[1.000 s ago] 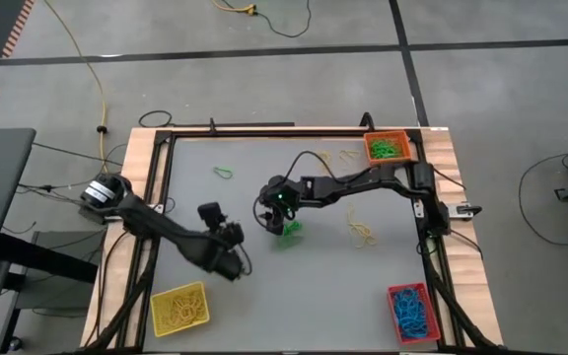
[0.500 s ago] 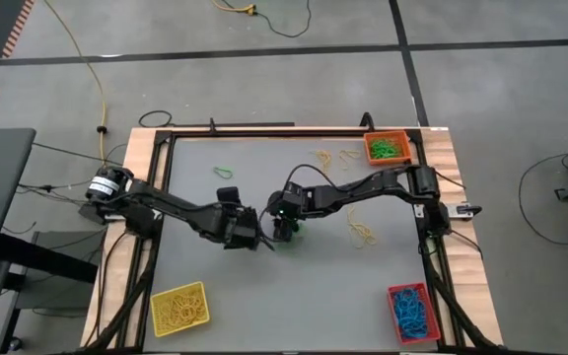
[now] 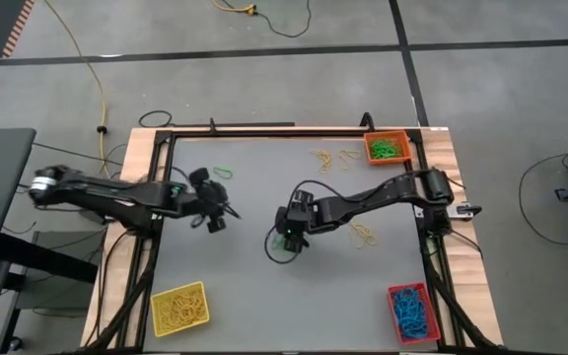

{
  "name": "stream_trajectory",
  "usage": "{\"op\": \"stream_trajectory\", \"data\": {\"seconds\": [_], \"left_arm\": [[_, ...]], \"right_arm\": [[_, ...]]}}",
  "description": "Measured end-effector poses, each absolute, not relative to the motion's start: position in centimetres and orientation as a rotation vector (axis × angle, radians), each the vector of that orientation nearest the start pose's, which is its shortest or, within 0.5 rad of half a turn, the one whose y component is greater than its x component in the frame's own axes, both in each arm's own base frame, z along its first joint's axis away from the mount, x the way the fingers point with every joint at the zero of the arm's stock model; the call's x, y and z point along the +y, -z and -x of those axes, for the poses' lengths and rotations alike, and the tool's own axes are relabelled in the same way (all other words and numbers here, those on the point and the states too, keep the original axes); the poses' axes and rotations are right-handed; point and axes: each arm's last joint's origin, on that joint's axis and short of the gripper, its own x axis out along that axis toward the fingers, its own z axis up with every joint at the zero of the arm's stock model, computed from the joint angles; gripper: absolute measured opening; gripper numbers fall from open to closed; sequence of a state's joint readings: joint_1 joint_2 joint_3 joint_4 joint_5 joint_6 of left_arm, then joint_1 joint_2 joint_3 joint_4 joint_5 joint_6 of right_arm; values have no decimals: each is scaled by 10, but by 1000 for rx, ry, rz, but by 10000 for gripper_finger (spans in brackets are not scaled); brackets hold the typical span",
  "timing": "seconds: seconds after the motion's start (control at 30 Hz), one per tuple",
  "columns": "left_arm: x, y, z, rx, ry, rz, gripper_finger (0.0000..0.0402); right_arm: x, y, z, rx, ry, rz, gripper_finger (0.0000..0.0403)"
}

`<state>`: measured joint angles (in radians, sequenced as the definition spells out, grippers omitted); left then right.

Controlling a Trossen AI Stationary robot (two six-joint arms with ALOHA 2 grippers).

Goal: Sort rubber bands into baskets
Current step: Put the green rubber band into the orange bin

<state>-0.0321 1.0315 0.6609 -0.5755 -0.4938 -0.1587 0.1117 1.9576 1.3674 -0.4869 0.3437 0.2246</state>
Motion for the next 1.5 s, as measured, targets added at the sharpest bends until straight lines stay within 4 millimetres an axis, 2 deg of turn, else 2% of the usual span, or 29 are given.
{"op": "stream_trajectory", "data": {"seconds": [0.17,0.23,0.37,0.6,0.8,1.03,1.23,1.33,1.5], "left_arm": [[18,-241,-162,804,-540,-77,178],[22,-242,-153,836,-561,-75,178],[33,-240,-150,873,-553,-38,178],[59,-223,-162,997,-572,37,178],[87,-195,-177,1128,-575,100,178],[115,-167,-196,1146,-527,89,178],[141,-145,-197,1214,-575,160,178],[150,-139,-200,1201,-568,197,178],[162,-141,-207,1143,-578,213,178]], "right_arm": [[52,-180,-394,1035,324,25,233],[61,-179,-392,1041,316,18,233],[80,-178,-386,1055,298,10,233],[113,-178,-375,1042,303,15,233],[132,-178,-368,1016,328,19,233],[146,-178,-361,1008,343,6,233],[154,-177,-354,1002,385,4,233],[158,-177,-352,1000,399,-2,233],[161,-177,-350,990,411,-21,233]]}}
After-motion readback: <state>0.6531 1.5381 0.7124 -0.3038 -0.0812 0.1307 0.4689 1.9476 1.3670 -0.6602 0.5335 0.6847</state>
